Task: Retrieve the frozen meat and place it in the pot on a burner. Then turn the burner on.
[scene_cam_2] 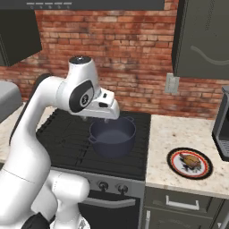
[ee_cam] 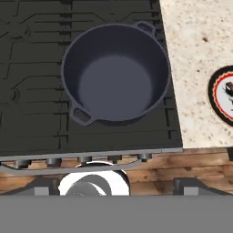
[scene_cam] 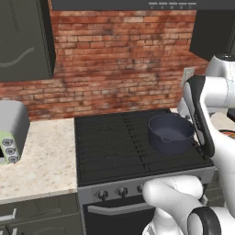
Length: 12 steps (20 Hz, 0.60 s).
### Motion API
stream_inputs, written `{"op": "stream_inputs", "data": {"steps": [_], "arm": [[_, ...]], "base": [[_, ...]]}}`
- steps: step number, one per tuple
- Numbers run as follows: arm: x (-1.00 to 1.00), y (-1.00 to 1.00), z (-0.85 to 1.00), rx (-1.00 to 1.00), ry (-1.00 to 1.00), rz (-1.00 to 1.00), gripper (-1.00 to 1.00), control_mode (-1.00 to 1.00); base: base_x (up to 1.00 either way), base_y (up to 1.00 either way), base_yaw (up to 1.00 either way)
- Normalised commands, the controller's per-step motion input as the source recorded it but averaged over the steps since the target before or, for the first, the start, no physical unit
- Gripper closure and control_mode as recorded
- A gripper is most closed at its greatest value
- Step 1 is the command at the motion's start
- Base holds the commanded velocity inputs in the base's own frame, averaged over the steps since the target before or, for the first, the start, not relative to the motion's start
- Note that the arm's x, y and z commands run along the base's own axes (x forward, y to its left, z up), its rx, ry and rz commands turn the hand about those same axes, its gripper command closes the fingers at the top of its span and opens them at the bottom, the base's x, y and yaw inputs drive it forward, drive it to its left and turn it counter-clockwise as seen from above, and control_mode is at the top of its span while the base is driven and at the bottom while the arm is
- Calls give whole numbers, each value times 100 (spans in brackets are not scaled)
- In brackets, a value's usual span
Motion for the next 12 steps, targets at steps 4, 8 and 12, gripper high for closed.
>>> {"op": "stream_inputs", "data": {"steps": [4,8,12], "arm": [[-32,-98,-14,0,0,-5,-100,-100],[-17,-100,-16,0,0,-1,-100,-100],[-2,-92,-15,0,0,0,-100,-100]], "base": [[0,0,0],[0,0,0],[0,0,0]]}}
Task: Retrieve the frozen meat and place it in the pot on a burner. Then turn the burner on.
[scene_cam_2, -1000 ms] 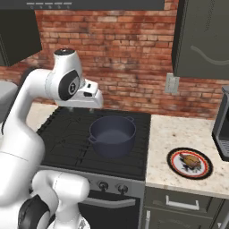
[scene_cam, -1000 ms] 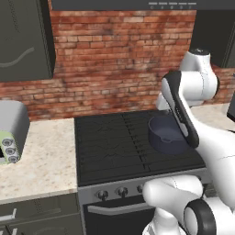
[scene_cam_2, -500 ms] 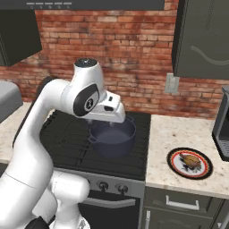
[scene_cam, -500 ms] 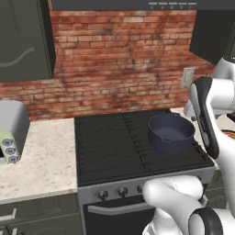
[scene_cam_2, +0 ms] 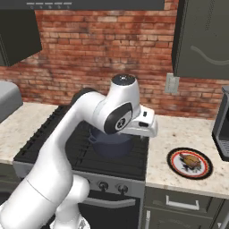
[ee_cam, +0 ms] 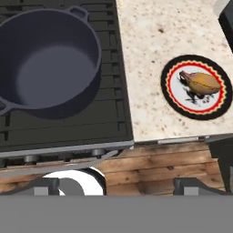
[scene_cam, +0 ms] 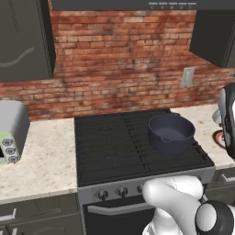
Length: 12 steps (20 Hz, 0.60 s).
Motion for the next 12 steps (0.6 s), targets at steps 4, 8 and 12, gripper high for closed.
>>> {"op": "stream_inputs", "data": {"steps": [4,8,12], "arm": [[4,-76,-16,0,0,0,-100,-100],[11,-37,-9,0,-7,6,-100,-100],[16,-29,-18,0,-1,11,-100,-100]], "base": [[0,0,0],[0,0,0],[0,0,0]]}}
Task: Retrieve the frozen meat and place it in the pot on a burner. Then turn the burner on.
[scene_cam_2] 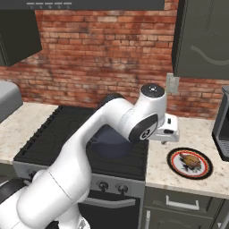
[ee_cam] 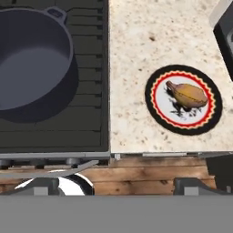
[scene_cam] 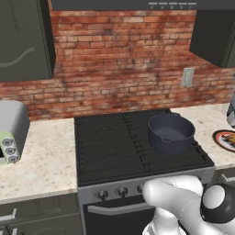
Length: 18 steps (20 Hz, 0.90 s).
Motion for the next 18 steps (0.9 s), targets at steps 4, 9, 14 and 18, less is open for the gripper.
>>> {"op": "stream_inputs", "data": {"steps": [4,9,14,18], "arm": [[33,-63,-29,0,1,19,-100,-100],[8,-50,-15,-3,1,14,-100,-100],[13,-9,-12,-7,12,10,-100,-100],[19,-21,-26,-9,12,8,-100,-100]], "base": [[0,0,0],[0,0,0],[0,0,0],[0,0,0]]}}
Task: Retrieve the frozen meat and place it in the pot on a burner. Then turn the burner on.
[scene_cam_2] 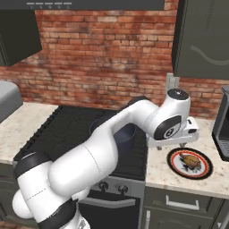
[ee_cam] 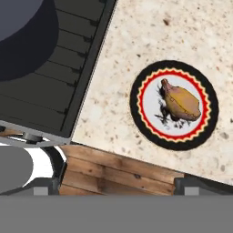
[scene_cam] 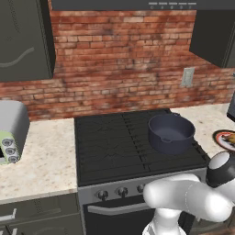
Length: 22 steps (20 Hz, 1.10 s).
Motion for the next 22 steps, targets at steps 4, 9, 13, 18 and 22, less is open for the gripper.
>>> {"op": "stream_inputs", "data": {"steps": [4,9,13,18,22], "arm": [[7,-23,-27,-5,0,11,-100,-100],[9,-4,-24,-4,-1,16,-100,-100],[29,-7,-17,0,9,13,-100,-100],[36,-13,-25,-6,6,9,-100,-100],[29,-17,-24,-6,6,1,-100,-100]], "base": [[0,0,0],[0,0,0],[0,0,0],[0,0,0],[0,0,0]]}}
